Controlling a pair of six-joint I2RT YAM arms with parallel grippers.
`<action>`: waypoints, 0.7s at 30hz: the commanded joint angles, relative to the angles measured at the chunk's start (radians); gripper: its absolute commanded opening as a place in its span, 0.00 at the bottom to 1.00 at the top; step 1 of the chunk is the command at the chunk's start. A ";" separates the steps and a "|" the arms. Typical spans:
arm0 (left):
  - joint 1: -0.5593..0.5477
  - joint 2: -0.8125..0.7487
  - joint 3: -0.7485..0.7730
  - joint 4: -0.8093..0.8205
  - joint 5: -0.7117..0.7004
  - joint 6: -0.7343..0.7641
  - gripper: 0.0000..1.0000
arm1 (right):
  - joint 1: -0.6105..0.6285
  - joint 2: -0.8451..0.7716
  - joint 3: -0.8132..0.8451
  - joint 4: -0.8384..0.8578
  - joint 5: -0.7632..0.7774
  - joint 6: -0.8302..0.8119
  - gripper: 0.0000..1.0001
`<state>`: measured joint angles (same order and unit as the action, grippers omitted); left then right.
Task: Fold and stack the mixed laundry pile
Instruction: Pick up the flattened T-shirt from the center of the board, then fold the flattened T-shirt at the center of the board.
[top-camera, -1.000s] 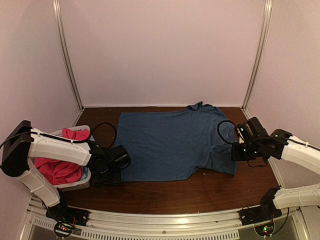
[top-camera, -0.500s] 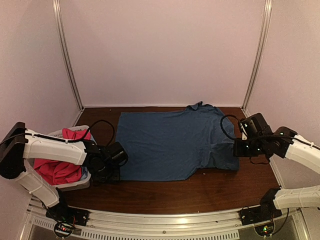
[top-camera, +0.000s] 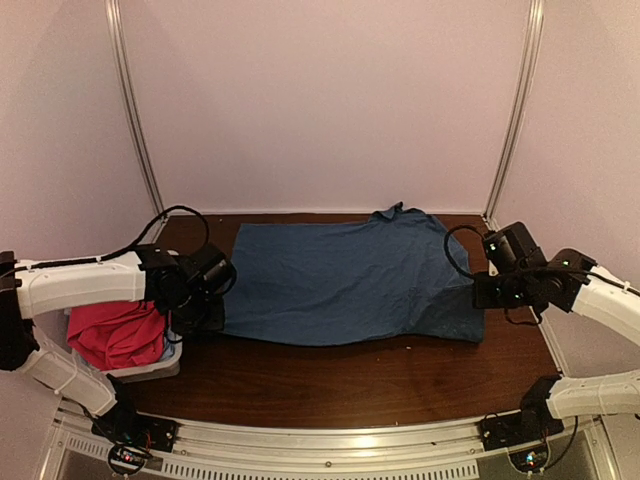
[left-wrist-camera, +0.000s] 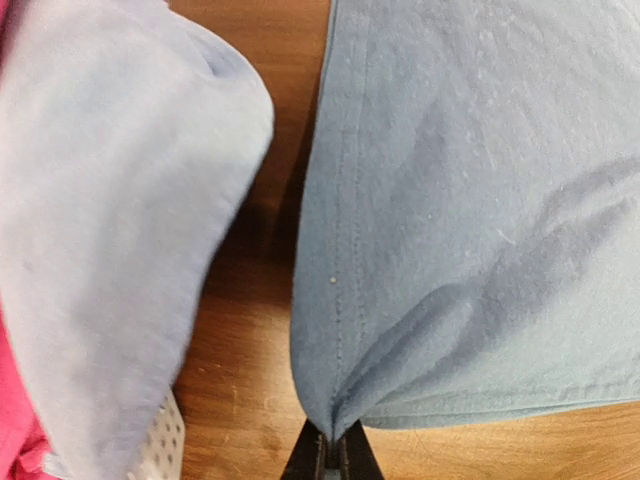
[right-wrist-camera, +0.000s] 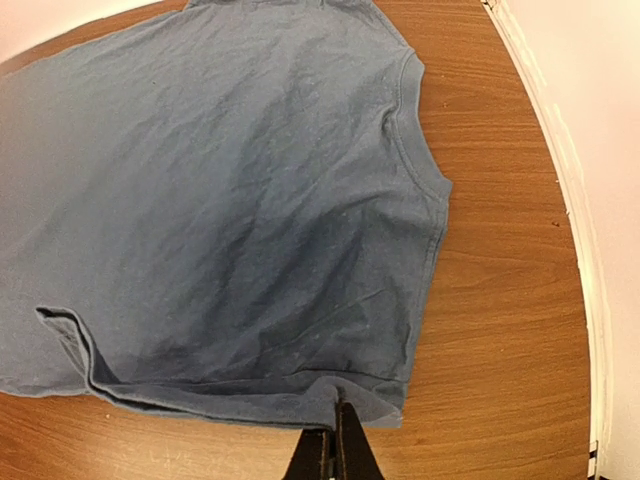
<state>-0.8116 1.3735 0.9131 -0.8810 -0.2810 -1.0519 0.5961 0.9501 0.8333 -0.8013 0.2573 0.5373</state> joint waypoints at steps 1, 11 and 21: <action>0.049 -0.011 0.056 -0.054 -0.006 0.084 0.00 | 0.002 0.020 0.040 0.022 0.100 -0.058 0.00; 0.083 0.098 0.088 0.056 0.131 0.247 0.00 | -0.038 0.073 0.135 0.117 0.151 -0.198 0.00; 0.121 0.159 0.158 0.056 0.081 0.310 0.00 | -0.116 0.174 0.173 0.219 0.122 -0.298 0.00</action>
<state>-0.7292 1.5082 0.9997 -0.8555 -0.1799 -0.7933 0.5125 1.0901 0.9833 -0.6502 0.3702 0.2916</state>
